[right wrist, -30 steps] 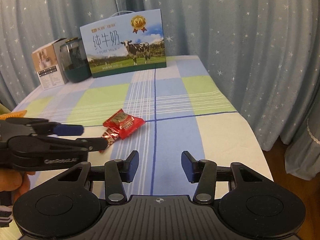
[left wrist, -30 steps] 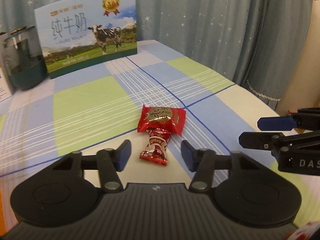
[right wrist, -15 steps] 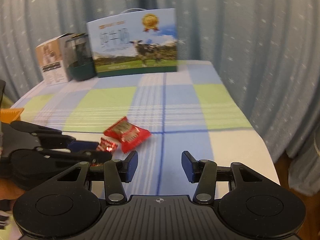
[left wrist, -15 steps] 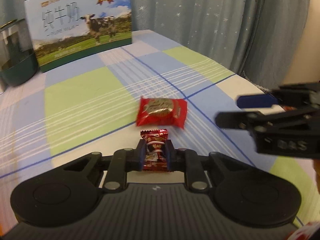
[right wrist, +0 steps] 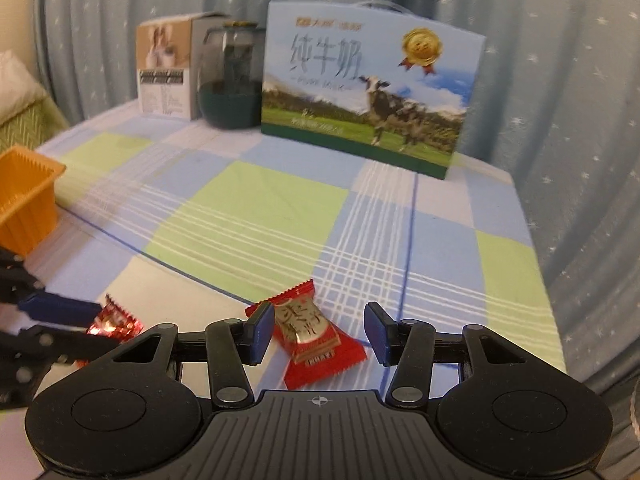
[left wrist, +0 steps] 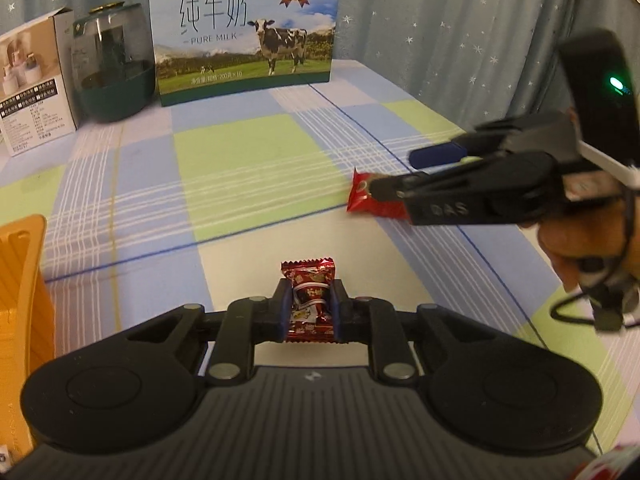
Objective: Organize snacks
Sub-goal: 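Grasp a red candy bag with the left tool while the right tool grasps another red candy, then carry both red candies with both tools over the orange tray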
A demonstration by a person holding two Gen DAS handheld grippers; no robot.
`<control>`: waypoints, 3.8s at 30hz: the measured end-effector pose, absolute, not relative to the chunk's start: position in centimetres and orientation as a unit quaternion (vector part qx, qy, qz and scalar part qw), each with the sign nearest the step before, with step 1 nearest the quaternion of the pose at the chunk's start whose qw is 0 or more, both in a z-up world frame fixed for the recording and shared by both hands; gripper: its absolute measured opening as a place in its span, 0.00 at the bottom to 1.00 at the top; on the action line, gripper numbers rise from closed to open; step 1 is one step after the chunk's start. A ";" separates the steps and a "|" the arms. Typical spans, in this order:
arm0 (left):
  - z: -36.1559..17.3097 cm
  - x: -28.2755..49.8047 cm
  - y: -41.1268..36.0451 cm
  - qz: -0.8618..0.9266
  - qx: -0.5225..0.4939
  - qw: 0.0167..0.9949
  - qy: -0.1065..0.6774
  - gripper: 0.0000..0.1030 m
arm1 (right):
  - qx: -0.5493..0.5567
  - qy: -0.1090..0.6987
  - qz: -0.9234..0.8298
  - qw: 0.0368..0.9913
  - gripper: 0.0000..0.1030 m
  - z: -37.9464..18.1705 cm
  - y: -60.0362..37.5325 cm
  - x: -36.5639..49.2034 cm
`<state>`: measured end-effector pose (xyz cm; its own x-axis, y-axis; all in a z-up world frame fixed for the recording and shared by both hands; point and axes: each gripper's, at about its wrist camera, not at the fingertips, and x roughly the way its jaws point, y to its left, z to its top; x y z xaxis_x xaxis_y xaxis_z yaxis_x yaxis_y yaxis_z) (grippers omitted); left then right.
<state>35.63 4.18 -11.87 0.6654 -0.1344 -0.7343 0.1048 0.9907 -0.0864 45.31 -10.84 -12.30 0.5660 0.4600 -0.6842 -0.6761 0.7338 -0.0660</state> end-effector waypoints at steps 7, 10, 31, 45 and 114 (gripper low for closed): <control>-12.1 35.5 4.0 -0.071 -0.027 0.911 0.406 0.17 | -0.205 0.352 0.332 0.851 0.45 -13.6 -9.6 45.1; -12.2 35.3 3.8 -0.073 -0.030 0.910 0.408 0.17 | -0.198 0.357 0.324 0.854 0.30 -13.3 -9.8 44.2; -3.8 26.5 4.1 -0.081 -0.061 0.928 0.359 0.17 | -0.009 0.372 0.226 0.900 0.28 -3.0 -15.3 27.8; 1.7 17.2 4.5 -0.078 -0.057 0.931 0.352 0.17 | 0.059 0.378 0.182 0.906 0.28 1.6 -16.3 17.8; 1.3 7.4 20.8 0.067 -0.090 0.925 0.363 0.17 | -0.006 0.376 0.336 0.864 0.28 0.8 3.3 14.2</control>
